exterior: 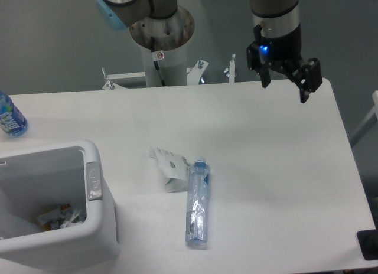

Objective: Place the trash in the trash can
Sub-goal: 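Move the gripper from its start pose toward the crumpled white wrapper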

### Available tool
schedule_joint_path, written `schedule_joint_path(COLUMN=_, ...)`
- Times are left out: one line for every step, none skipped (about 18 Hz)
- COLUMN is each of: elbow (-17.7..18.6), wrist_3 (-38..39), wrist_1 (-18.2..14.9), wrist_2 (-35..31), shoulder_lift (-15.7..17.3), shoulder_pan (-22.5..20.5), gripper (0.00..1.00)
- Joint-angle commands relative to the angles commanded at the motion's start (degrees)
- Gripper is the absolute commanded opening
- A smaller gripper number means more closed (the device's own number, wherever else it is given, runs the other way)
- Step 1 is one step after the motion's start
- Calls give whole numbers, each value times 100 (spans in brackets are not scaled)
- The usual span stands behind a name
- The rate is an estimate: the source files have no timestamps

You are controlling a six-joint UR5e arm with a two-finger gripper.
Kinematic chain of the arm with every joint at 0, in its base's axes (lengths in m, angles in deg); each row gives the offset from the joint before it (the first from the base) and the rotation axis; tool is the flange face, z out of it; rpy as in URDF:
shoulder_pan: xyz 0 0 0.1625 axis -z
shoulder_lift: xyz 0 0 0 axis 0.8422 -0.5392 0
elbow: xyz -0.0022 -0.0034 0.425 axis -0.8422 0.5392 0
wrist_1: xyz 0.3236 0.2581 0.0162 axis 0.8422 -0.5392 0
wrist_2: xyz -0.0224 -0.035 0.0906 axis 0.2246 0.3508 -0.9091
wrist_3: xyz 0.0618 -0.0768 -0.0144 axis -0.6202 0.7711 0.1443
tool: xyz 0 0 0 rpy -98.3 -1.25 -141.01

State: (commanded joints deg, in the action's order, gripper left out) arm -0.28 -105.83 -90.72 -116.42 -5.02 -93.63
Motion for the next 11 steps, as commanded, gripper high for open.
schedule_joint_path(elbow=9, wrist_3=0, wrist_1=0, wrist_2=0, shoulder_lift=9, shoulder_pan=0, gripper=100)
schedule_joint_path(elbow=17, wrist_3=0, wrist_1=0, wrist_2=0, shoulder_lift=9, shoulder_pan=9, gripper=100)
schedule_joint_path(elbow=18, wrist_3=9, wrist_1=0, wrist_2=9, shoulder_lift=17, shoulder_pan=9, gripper=100)
schedule_joint_path(elbow=18, wrist_3=18, wrist_1=0, wrist_2=17, shoulder_lift=18, shoulder_pan=18, gripper=100)
schedule_joint_path(elbow=18, wrist_3=87, wrist_1=0, wrist_2=18, shoulder_lift=18, shoulder_pan=26, gripper=100)
schedule_joint_path(elbow=26, wrist_3=262, wrist_1=0, wrist_2=9, shoulder_lift=18, shoulder_pan=35, gripper=100)
schedule_joint_path(elbow=26, wrist_3=507, wrist_1=0, wrist_2=9, shoulder_lift=9, shoulder_pan=61, gripper=100)
schedule_joint_path(elbow=44, wrist_3=780, wrist_1=0, wrist_2=9, shoulder_lift=-9, shoulder_pan=70, gripper=100)
schedule_joint_path(elbow=70, wrist_3=1026, wrist_1=9, wrist_2=0, shoulder_lift=-17, shoulder_pan=70, gripper=100)
schedule_joint_path(elbow=88, wrist_3=1185, wrist_1=9, wrist_2=0, shoulder_lift=-26, shoulder_pan=114, gripper=100)
schedule_joint_path(elbow=114, wrist_3=1282, wrist_1=26, wrist_2=-9, shoulder_lift=-44, shoulder_pan=167, gripper=100)
